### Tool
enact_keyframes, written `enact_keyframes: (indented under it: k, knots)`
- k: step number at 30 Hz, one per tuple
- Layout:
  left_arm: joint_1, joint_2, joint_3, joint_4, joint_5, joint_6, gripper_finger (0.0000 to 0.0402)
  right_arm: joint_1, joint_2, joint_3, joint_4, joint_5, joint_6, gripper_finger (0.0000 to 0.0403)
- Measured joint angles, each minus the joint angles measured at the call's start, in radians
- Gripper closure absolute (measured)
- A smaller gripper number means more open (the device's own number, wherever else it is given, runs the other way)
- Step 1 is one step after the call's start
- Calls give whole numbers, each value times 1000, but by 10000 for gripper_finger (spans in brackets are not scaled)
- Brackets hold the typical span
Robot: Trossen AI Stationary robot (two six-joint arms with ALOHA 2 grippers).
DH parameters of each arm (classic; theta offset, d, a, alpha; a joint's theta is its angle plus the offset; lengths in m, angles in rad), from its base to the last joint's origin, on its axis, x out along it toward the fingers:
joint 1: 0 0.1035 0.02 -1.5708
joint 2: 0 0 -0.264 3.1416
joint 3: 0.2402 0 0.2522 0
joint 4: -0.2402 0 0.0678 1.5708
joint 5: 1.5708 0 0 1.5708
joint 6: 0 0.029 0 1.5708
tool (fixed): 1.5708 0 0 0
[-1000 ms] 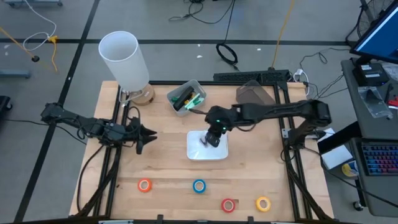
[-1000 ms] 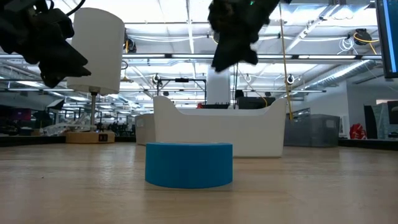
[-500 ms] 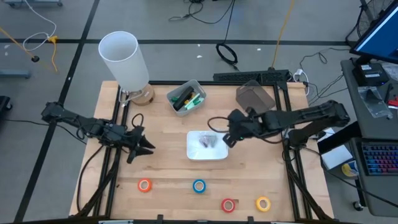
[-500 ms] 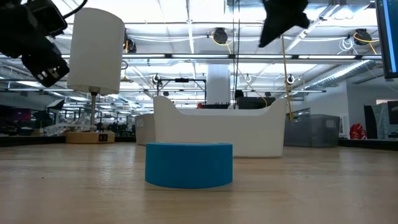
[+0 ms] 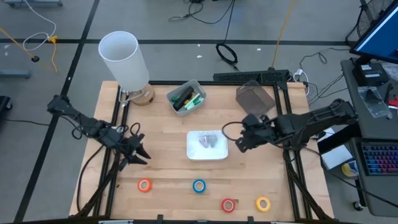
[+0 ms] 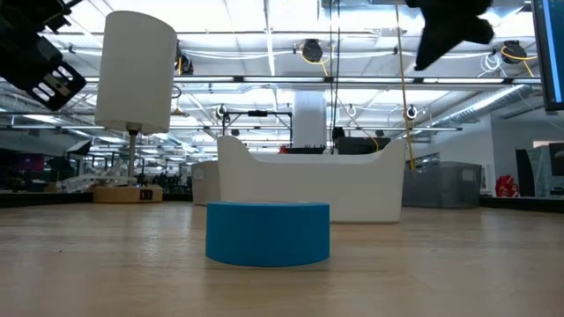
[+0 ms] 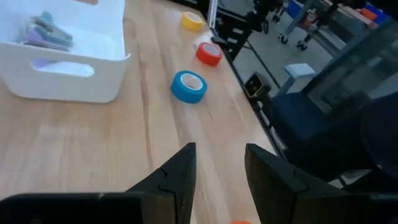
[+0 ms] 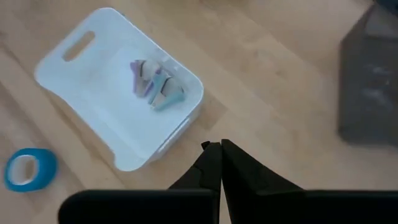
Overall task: Pick and place Stapler, Stapler remover, tape
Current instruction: Put the orange tape into the black bin
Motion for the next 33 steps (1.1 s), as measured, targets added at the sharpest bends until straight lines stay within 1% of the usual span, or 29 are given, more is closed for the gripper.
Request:
enact_keyframes:
  k: [3,5,10,14,17,19,23,28,30,33]
  knots:
    - [-27,0,6,10,-34,-1,266,19,-98,-117,105,-1,33,402]
    - [-43,7,17,18,-63,10,266,24,-176,-213,206,2,42,402]
    - [-62,52,65,47,-180,11,266,23,-381,-480,542,1,-14,402]
    - [-64,132,122,51,-272,13,266,23,-536,-678,787,-2,-90,403]
    - [-63,222,177,51,-342,2,266,23,-649,-791,905,-1,-128,403]
    - [-63,293,219,44,-370,-22,266,23,-719,-847,968,-1,-163,403]
    - [-63,439,320,-19,-381,-101,266,23,-855,-927,1060,1,-252,403]
    - [-63,620,441,-193,-365,-267,266,23,-1000,-978,1134,2,-372,403]
    - [-63,677,479,-264,-332,-344,266,23,-1046,-985,1136,2,-414,403]
    - [-62,743,521,-349,-249,-473,266,23,-1101,-986,1137,2,-465,403]
